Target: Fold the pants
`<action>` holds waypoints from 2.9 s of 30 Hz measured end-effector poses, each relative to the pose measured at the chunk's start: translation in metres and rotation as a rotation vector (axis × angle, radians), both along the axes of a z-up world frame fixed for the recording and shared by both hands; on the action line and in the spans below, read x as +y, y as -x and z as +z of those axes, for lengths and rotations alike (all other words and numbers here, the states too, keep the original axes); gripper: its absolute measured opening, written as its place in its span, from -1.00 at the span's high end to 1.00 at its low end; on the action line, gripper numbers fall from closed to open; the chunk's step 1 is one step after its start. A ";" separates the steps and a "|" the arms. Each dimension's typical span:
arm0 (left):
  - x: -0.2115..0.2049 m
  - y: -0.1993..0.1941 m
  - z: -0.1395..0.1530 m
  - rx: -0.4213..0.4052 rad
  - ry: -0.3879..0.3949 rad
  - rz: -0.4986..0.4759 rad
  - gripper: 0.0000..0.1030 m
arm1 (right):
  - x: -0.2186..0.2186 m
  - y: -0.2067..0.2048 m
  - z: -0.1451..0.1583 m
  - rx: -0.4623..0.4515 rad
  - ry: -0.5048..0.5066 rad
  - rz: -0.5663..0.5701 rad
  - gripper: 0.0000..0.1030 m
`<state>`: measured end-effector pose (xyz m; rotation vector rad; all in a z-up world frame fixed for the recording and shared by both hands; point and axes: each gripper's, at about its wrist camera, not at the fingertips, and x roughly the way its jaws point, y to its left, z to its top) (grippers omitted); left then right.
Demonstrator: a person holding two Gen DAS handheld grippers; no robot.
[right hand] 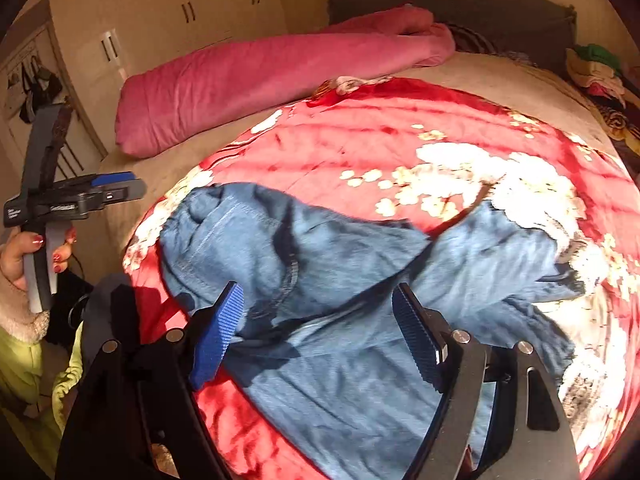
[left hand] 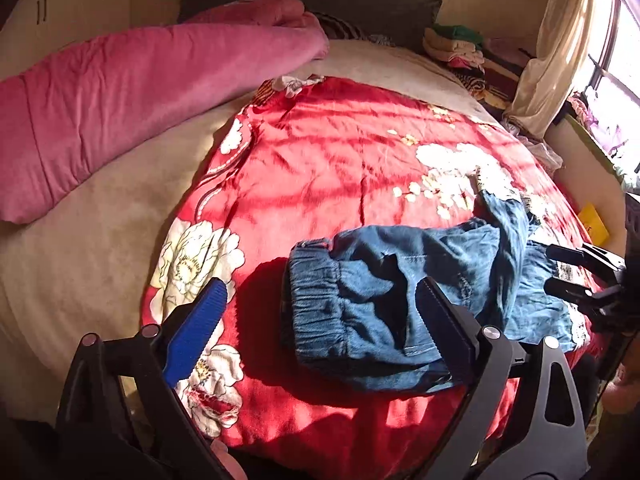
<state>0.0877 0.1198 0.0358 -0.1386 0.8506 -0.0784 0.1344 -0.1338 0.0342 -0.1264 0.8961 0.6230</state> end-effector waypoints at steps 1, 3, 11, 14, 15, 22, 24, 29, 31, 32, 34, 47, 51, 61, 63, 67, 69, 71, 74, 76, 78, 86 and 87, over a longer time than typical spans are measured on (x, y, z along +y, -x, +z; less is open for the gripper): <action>-0.009 -0.003 0.004 -0.009 0.007 -0.021 -0.79 | -0.011 -0.008 0.003 -0.003 0.002 -0.029 -0.48; -0.031 -0.010 0.009 -0.018 0.012 -0.077 -0.80 | -0.031 -0.030 0.008 0.004 -0.003 -0.087 -0.48; -0.133 -0.034 -0.005 0.013 0.057 -0.318 -0.80 | -0.073 -0.094 0.020 0.021 0.033 -0.175 -0.54; -0.158 -0.043 -0.024 0.060 0.108 -0.378 -0.78 | -0.071 -0.119 0.017 0.030 0.057 -0.167 -0.55; -0.164 -0.045 -0.029 0.072 0.119 -0.385 -0.69 | -0.070 -0.127 0.014 0.041 0.063 -0.159 -0.55; -0.189 -0.053 -0.064 0.161 0.148 -0.445 -0.07 | -0.050 -0.189 -0.024 0.107 0.158 -0.111 -0.55; -0.192 -0.055 -0.073 0.181 0.142 -0.452 0.16 | -0.043 -0.205 -0.037 0.125 0.189 -0.101 -0.55; -0.202 -0.057 -0.092 0.231 0.133 -0.499 0.72 | -0.028 -0.240 -0.066 0.184 0.241 -0.100 -0.55; -0.206 -0.056 -0.094 0.227 0.105 -0.512 0.85 | -0.025 -0.252 -0.081 0.234 0.274 -0.108 -0.30; -0.208 -0.056 -0.095 0.227 0.099 -0.518 0.91 | -0.025 -0.255 -0.088 0.259 0.289 -0.107 -0.02; -0.208 -0.057 -0.096 0.227 0.093 -0.525 0.96 | -0.027 -0.255 -0.092 0.281 0.260 -0.097 0.61; -0.173 -0.051 -0.068 0.151 0.068 -0.507 0.98 | -0.147 -0.126 0.020 0.163 -0.150 -0.271 0.85; -0.162 -0.043 -0.062 0.136 0.044 -0.524 0.98 | -0.177 -0.059 0.031 0.144 -0.210 -0.332 0.85; -0.176 -0.006 -0.079 0.135 -0.046 -0.640 0.98 | -0.206 0.059 -0.028 0.238 -0.220 -0.406 0.84; -0.176 -0.002 -0.082 0.133 -0.056 -0.643 0.98 | -0.203 0.073 -0.037 0.248 -0.202 -0.398 0.78; -0.177 -0.002 -0.087 0.130 -0.063 -0.632 0.96 | -0.200 0.086 -0.050 0.253 -0.191 -0.391 0.77; -0.178 -0.003 -0.089 0.128 -0.058 -0.631 0.96 | -0.203 0.085 -0.054 0.259 -0.210 -0.401 0.77; -0.179 -0.003 -0.092 0.136 -0.058 -0.629 0.97 | -0.205 0.088 -0.052 0.252 -0.220 -0.398 0.82; -0.174 0.001 -0.087 0.139 -0.043 -0.637 0.99 | -0.210 0.093 -0.043 0.251 -0.221 -0.375 0.83; -0.169 0.007 -0.080 0.124 -0.035 -0.667 0.99 | -0.213 0.100 -0.040 0.254 -0.210 -0.364 0.83; -0.168 0.013 -0.078 0.113 -0.050 -0.685 0.99 | -0.211 0.105 -0.046 0.277 -0.175 -0.354 0.83; -0.176 0.019 -0.103 0.137 -0.085 -0.692 0.96 | -0.208 0.111 -0.075 0.353 -0.144 -0.388 0.65; -0.175 0.019 -0.103 0.136 -0.068 -0.691 0.85 | -0.210 0.113 -0.072 0.351 -0.146 -0.388 0.57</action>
